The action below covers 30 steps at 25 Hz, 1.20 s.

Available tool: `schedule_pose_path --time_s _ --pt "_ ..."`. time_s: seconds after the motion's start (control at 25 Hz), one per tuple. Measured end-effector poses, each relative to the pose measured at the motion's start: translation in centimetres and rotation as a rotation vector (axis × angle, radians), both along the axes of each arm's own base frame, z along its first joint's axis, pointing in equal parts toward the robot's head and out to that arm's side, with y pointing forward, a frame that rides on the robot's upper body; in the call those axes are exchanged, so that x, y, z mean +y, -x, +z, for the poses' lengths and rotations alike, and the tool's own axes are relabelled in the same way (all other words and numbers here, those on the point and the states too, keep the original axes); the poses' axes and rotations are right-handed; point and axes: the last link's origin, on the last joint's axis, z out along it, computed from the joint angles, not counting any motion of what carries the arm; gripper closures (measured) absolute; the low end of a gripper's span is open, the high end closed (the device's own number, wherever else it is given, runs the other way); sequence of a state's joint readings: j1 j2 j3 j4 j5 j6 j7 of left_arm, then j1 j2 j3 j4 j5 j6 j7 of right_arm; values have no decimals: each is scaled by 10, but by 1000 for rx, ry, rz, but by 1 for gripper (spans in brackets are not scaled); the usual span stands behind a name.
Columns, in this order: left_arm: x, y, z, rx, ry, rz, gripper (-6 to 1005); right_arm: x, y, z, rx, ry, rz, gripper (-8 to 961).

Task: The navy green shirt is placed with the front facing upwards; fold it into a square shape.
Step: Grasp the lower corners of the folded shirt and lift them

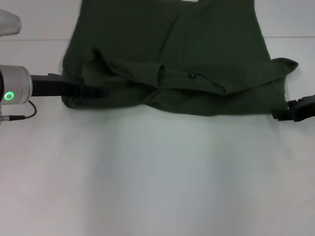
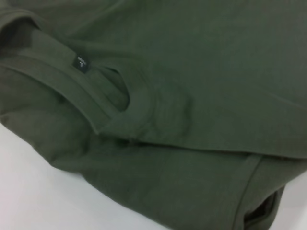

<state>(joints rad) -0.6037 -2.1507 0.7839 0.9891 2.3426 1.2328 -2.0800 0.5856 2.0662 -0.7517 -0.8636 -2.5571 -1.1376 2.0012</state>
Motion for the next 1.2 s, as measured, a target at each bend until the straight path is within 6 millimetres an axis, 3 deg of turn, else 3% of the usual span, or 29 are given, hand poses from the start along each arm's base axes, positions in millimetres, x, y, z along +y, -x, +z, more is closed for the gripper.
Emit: schedule_pose_path --time_s 0.36,0.72,1.2 --pt "1 2 0 10 -8 -2 79 1 -1 6 -14 -20 -3 520" --pt "1 1 -2 11 -12 -14 81 4 0 0 -32 -34 21 908" --pt "9 6 -3 41 -68 4 83 0 8 17 -16 -21 19 931"
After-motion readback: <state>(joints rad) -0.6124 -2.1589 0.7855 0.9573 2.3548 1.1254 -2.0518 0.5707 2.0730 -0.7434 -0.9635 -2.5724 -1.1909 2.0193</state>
